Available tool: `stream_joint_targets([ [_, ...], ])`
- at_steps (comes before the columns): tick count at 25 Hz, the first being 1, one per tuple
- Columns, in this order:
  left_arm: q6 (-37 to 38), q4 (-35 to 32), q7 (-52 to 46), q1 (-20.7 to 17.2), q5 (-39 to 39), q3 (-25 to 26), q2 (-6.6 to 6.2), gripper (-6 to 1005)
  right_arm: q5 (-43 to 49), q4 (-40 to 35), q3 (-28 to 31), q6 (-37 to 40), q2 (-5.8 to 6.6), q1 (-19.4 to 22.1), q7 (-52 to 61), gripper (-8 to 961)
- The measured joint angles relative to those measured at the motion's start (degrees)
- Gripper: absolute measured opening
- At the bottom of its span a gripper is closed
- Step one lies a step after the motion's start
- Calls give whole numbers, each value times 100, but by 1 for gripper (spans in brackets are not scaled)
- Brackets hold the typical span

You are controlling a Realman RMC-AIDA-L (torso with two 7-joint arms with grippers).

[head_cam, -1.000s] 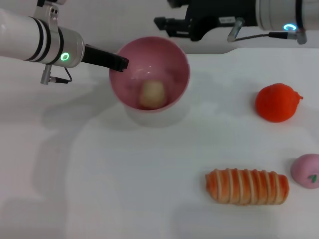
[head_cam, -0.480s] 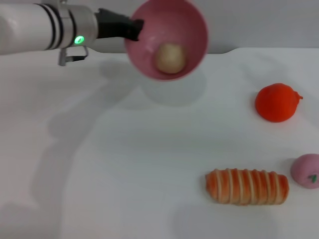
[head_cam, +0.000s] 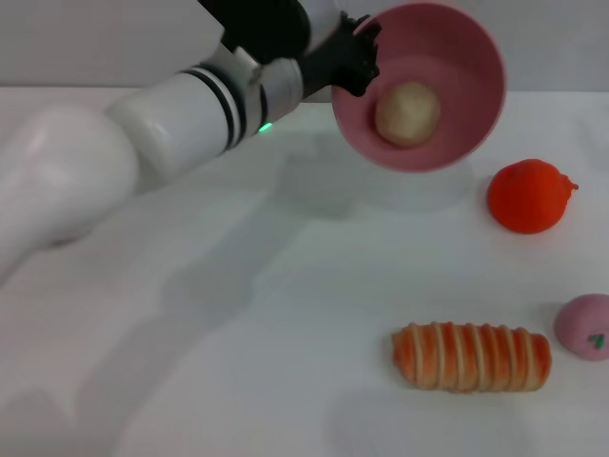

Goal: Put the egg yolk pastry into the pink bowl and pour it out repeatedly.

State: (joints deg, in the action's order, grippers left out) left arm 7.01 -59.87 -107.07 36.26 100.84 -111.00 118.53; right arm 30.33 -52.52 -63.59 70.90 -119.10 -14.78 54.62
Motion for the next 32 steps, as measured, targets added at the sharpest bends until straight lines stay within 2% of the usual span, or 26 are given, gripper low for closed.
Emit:
stream_joint_targets([
  [7, -1352, -174, 282, -181, 22, -973, -5, 70, -426, 414, 44, 311, 36, -69, -274, 549],
  [9, -2186, -219, 285, -254, 129, -1672, 1, 70, -430, 470, 50, 296, 51, -145, -273, 549],
  [10, -2186, -219, 285, -254, 129, -1672, 1, 70, -430, 486, 51, 294, 60, -183, -272, 549],
  [16, -3534, -242, 243, -478, 972, -2599, 19, 71, -430, 499, 68, 290, 106, -334, -274, 548],
  [22, -4256, -296, 235, -674, 1516, -3012, 21, 71, -430, 458, 26, 298, 120, -394, -258, 548],
  [32, -4321, -274, 225, -690, 1616, -3004, 21, 72, -430, 487, 13, 294, 123, -477, -254, 548],
])
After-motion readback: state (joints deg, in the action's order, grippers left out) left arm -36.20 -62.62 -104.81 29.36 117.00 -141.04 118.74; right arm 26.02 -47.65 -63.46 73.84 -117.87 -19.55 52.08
